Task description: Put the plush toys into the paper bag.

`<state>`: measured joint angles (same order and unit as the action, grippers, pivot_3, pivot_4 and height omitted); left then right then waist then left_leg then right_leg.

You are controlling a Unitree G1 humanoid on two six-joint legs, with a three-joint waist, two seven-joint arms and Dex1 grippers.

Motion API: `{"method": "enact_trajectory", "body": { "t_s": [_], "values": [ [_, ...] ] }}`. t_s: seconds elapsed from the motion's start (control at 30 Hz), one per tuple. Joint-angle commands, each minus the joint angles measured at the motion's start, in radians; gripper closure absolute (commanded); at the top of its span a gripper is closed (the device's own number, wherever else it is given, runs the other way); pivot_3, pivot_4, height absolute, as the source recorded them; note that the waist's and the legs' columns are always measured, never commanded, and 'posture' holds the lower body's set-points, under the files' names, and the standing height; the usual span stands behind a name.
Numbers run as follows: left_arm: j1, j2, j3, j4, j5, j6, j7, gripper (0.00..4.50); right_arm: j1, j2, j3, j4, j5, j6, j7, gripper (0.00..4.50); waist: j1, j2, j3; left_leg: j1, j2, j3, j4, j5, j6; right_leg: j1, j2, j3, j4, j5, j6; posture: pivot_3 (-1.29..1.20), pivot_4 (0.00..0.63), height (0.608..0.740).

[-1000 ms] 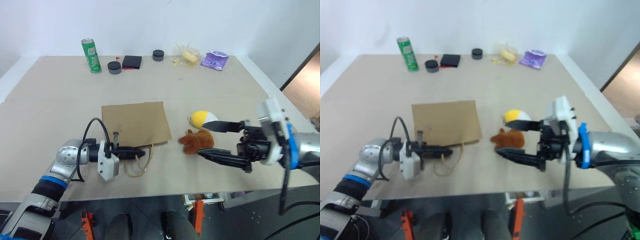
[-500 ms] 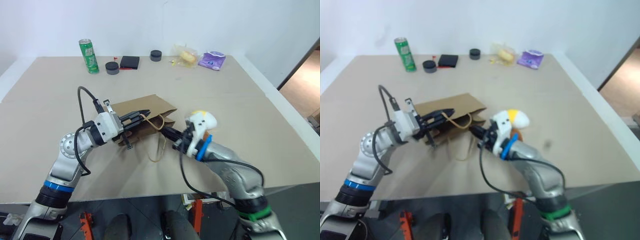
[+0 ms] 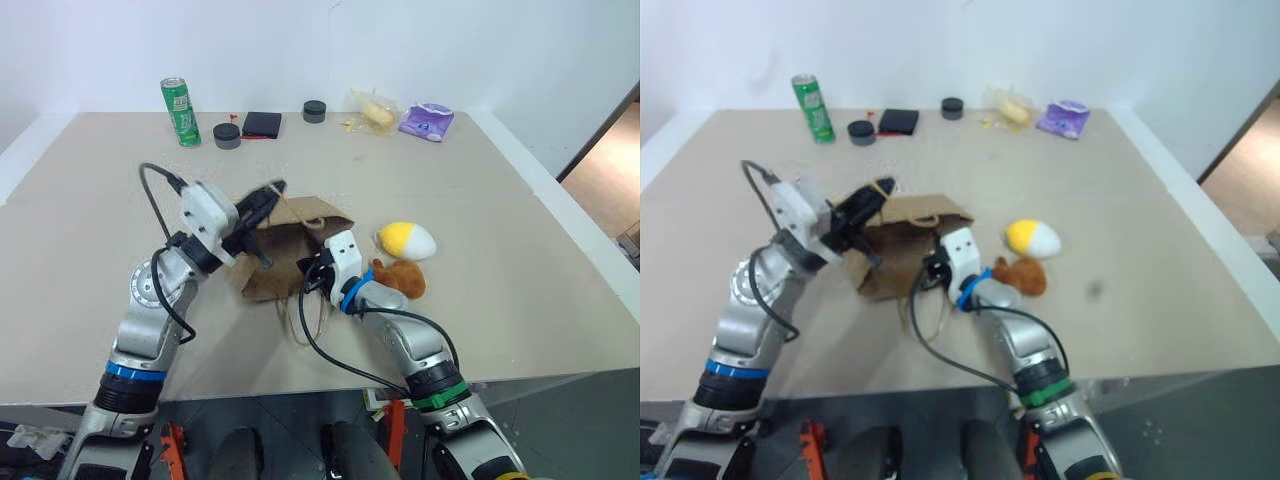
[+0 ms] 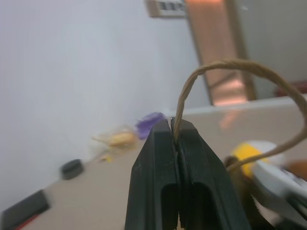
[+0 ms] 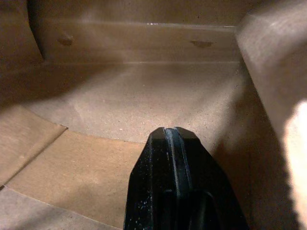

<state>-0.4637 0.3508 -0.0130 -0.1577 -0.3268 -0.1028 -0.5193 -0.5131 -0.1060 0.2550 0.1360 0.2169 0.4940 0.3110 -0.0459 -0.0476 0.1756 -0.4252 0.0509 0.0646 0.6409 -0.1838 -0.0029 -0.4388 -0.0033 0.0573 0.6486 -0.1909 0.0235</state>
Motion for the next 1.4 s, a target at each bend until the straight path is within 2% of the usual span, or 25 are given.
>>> {"method": "enact_trajectory", "body": {
  "t_s": [0.03, 0.23, 0.43, 0.53, 0.6, 0.67, 0.73, 0.77, 0.8, 0.87, 1.03, 1.13, 1.27, 1.3, 1.37, 1.4],
  "values": [
    [-0.071, -0.01, 0.051, -0.073, 0.046, -0.054, 0.057, 4.5, 0.012, -0.011, 0.005, 0.027, -0.059, 0.064, -0.031, 4.47, 0.0, 0.0, -0.002, 0.001, 0.0, 0.0, 0.0, 0.0, 0.0, 0.001, 0.0, 0.0, 0.0, 0.0, 0.0, 0.0, 0.15, 0.74],
    [-0.138, -0.014, 0.056, -0.095, 0.068, -0.05, 0.078, 4.5, 0.002, -0.005, 0.0, 0.017, -0.078, 0.077, -0.016, 4.47, 0.0, -0.001, -0.006, 0.002, -0.001, 0.0, 0.0, 0.002, -0.001, 0.002, -0.001, 0.001, 0.0, -0.001, -0.004, 0.0, 0.15, 0.74],
    [-0.034, -0.02, 0.012, -0.072, 0.08, -0.05, 0.033, 4.5, 0.02, 0.005, -0.018, -0.081, -0.033, -0.034, 0.065, 4.47, 0.0, -0.001, -0.006, 0.002, 0.0, 0.001, -0.001, 0.002, -0.001, 0.001, 0.0, 0.001, 0.0, -0.001, -0.004, 0.0, 0.15, 0.74],
    [0.01, -0.023, 0.0, -0.061, 0.086, -0.057, 0.016, 4.5, 0.051, -0.021, -0.029, -0.206, 0.031, -0.053, 0.159, 3.51, 0.0, -0.001, -0.006, 0.001, 0.0, 0.0, -0.003, 0.002, -0.002, 0.0, 0.0, 0.0, 0.0, -0.001, -0.002, 0.0, 0.15, 0.74],
    [0.022, -0.023, -0.003, -0.056, 0.09, -0.064, 0.006, 4.5, 0.069, -0.057, -0.057, -0.312, 0.086, -0.027, 0.213, 2.73, 0.001, -0.001, -0.006, -0.001, 0.0, 0.0, -0.003, 0.002, -0.002, -0.002, 0.0, 0.0, 0.0, -0.001, -0.001, 0.0, 0.15, 0.74],
    [0.026, -0.024, -0.003, -0.049, 0.091, -0.071, -0.002, 4.5, 0.086, -0.111, -0.097, -0.42, 0.16, 0.017, 0.27, 1.74, 0.001, -0.001, -0.006, -0.002, 0.0, -0.001, -0.003, 0.002, -0.002, -0.003, 0.0, 0.0, 0.0, -0.001, -0.001, 0.0, 0.15, 0.74],
    [0.028, -0.025, -0.002, -0.047, 0.09, -0.074, -0.005, 4.5, 0.102, -0.169, -0.145, -0.5, 0.228, 0.068, 0.309, 1.07, 0.002, -0.001, -0.006, -0.002, 0.0, -0.001, -0.003, 0.002, -0.002, -0.002, 0.0, -0.001, -0.001, -0.001, -0.001, 0.0, 0.15, 0.74],
    [0.028, -0.026, -0.002, -0.047, 0.09, -0.074, -0.006, 4.5, 0.109, -0.203, -0.178, -0.531, 0.263, 0.096, 0.326, 0.86, 0.002, -0.001, -0.006, -0.002, -0.001, -0.001, -0.003, 0.002, -0.002, -0.002, -0.001, -0.001, -0.001, -0.002, -0.002, 0.0, 0.15, 0.74],
    [0.028, -0.027, -0.001, -0.046, 0.088, -0.074, -0.007, 4.5, 0.115, -0.242, -0.212, -0.555, 0.298, 0.13, 0.339, 0.4, 0.002, -0.001, -0.006, -0.001, -0.001, -0.001, -0.003, 0.002, -0.002, -0.001, -0.001, -0.001, -0.001, -0.003, -0.004, 0.0, 0.15, 0.74],
    [0.029, -0.027, 0.003, -0.044, 0.083, -0.073, -0.011, 4.5, 0.149, -0.378, -0.295, -0.57, 0.315, 0.184, 0.386, 0.03, 0.002, -0.001, -0.006, -0.001, -0.001, -0.001, -0.003, 0.002, -0.002, -0.002, -0.001, -0.001, -0.001, -0.003, -0.005, 0.0, 0.15, 0.74],
    [0.028, -0.031, 0.009, -0.036, 0.077, -0.075, -0.018, 4.5, 0.247, -0.599, -0.366, -0.471, 0.251, 0.211, 0.429, 0.03, 0.01, -0.001, -0.006, -0.001, -0.003, 0.001, -0.003, 0.002, -0.002, -0.001, -0.004, -0.001, -0.002, -0.004, -0.004, 0.0, 0.15, 0.74],
    [0.026, -0.033, 0.008, -0.033, 0.075, -0.075, -0.022, 4.5, 0.266, -0.625, -0.36, -0.406, 0.212, 0.196, 0.409, 0.03, 0.008, -0.001, -0.006, 0.0, -0.002, 0.001, -0.003, 0.002, -0.002, -0.001, -0.003, 0.0, -0.002, -0.004, -0.005, 0.0, 0.15, 0.74],
    [0.016, -0.035, 0.004, -0.022, 0.07, -0.075, -0.034, 4.5, 0.282, -0.607, -0.319, -0.313, 0.155, 0.148, 0.402, 0.03, 0.007, -0.001, -0.006, 0.001, -0.002, -0.001, -0.004, 0.002, -0.002, -0.001, -0.001, 0.0, -0.002, -0.004, -0.005, 0.0, 0.15, 0.74],
    [0.014, -0.035, 0.004, -0.018, 0.071, -0.076, -0.037, 4.5, 0.283, -0.593, -0.32, -0.301, 0.156, 0.14, 0.399, 0.44, 0.007, -0.001, -0.006, 0.001, -0.002, -0.001, -0.003, 0.002, -0.002, -0.001, -0.001, 0.001, -0.002, -0.003, -0.005, 0.0, 0.15, 0.74],
    [0.012, -0.037, 0.004, -0.016, 0.07, -0.076, -0.042, 4.5, 0.276, -0.561, -0.332, -0.291, 0.166, 0.128, 0.386, 0.44, 0.007, -0.001, -0.006, 0.0, -0.003, -0.001, -0.003, 0.002, -0.002, -0.001, -0.001, 0.001, -0.002, -0.003, -0.004, 0.0, 0.15, 0.74],
    [0.012, -0.037, 0.004, -0.016, 0.07, -0.075, -0.043, 4.5, 0.273, -0.552, -0.337, -0.29, 0.17, 0.125, 0.382, 0.99, 0.007, -0.001, -0.006, 0.001, -0.003, 0.0, -0.003, 0.002, -0.002, -0.001, -0.001, 0.002, -0.002, -0.003, -0.004, 0.0, 0.15, 0.74]
  ]
}}
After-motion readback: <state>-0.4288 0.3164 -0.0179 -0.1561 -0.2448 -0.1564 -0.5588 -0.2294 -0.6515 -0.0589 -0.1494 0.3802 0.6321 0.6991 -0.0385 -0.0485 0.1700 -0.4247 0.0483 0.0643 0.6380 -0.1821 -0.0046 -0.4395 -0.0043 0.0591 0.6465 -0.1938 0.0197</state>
